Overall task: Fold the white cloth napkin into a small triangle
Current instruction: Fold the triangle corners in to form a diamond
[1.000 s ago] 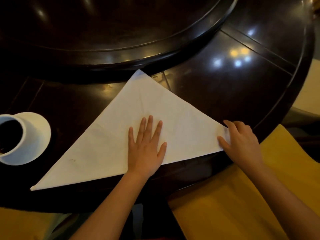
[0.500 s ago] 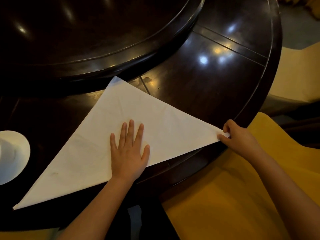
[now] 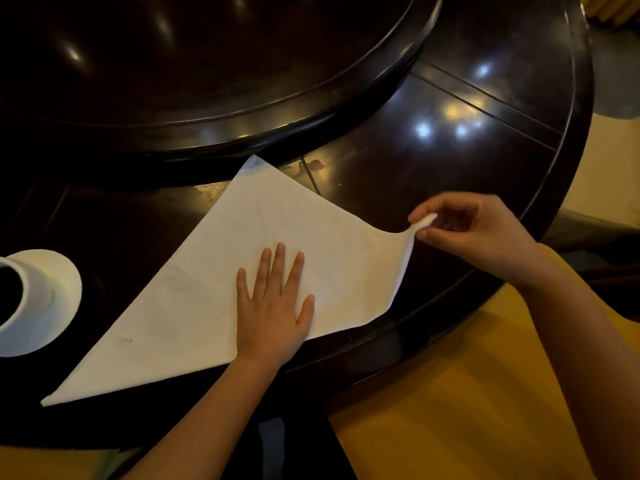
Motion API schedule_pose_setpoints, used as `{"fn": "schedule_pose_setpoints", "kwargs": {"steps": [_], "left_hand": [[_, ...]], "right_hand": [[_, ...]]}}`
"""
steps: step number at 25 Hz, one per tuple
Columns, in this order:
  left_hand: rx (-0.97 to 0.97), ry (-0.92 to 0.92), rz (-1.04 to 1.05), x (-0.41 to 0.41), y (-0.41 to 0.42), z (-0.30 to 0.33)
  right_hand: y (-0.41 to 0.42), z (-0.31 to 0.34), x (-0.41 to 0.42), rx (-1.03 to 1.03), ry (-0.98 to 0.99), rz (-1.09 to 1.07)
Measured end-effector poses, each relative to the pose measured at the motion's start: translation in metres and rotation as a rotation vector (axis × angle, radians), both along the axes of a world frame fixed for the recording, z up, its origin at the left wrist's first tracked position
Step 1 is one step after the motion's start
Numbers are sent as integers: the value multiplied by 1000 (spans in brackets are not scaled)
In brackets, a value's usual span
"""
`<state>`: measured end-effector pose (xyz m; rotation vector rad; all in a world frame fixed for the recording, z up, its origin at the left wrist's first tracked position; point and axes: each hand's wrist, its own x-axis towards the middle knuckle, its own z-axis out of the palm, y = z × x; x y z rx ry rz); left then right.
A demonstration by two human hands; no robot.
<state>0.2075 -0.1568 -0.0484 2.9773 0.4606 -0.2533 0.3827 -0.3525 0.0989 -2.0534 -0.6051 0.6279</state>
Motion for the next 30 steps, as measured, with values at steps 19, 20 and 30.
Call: {"fn": "schedule_pose_setpoints", "kwargs": {"steps": [19, 20, 30], "left_hand": [[-126, -160, 55, -3, 1, 4], [-126, -143, 49, -3, 1, 4], [-54, -32, 44, 1, 0, 1]], "right_hand": [[214, -109, 42, -159, -200, -15], [215, -111, 41, -164, -212, -38], [192, -114, 11, -154, -644, 101]]}}
